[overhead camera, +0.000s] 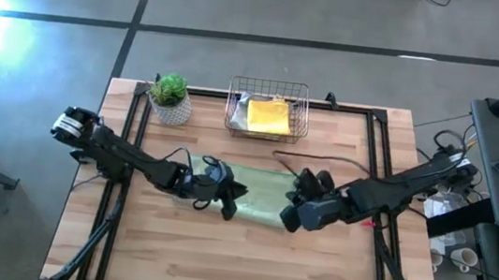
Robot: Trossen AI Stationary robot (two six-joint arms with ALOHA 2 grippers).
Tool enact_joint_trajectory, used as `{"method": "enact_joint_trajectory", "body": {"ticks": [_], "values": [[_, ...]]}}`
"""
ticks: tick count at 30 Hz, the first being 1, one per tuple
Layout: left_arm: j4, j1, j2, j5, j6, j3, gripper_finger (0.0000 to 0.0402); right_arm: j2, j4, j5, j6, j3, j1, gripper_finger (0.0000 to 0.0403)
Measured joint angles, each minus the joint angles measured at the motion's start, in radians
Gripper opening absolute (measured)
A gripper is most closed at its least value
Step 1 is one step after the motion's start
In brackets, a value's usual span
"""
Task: Fold microfiber towels
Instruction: Fold the green towel
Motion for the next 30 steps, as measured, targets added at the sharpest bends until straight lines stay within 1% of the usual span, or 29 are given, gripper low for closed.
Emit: {"method": "enact_joint_trajectory", "body": {"ticks": [2,6,8,14,18,20,23,25,30], "values": [[0.073,0.0,0.044,-0.001,0.021,0.003,0.0047,-0.026,0.003,0.038,-0.009,0.001,0.0,0.0008],[0.124,0.0,0.149,-0.001,0.018,0.04,0.0047,-0.062,-0.005,0.085,-0.027,-0.002,0.0,0.0008],[0.117,0.0,0.207,-0.004,0.018,0.068,0.0047,-0.065,-0.013,0.097,-0.033,-0.003,0.0,0.0008],[0.102,0.0,0.384,-0.004,0.019,0.203,0.0047,-0.068,-0.075,0.097,-0.051,-0.004,0.0,0.0008],[0.025,0.0,0.452,-0.004,0.026,0.281,0.0047,-0.064,-0.128,0.089,-0.043,-0.006,0.001,0.0008],[-0.037,0.0,0.471,-0.004,0.026,0.3,0.0047,-0.064,-0.149,0.088,-0.042,-0.007,0.002,0.0008],[-0.074,-0.001,0.49,0.003,0.019,0.309,0.0047,-0.064,-0.17,0.088,-0.044,-0.009,0.002,0.0008],[-0.109,-0.004,0.497,0.033,0.018,0.31,0.0047,-0.063,-0.175,0.088,-0.044,-0.009,0.002,0.0008],[-0.266,-0.015,0.49,0.097,0.021,0.315,0.0047,-0.063,-0.177,0.088,-0.045,-0.017,0.002,0.0008]]}}
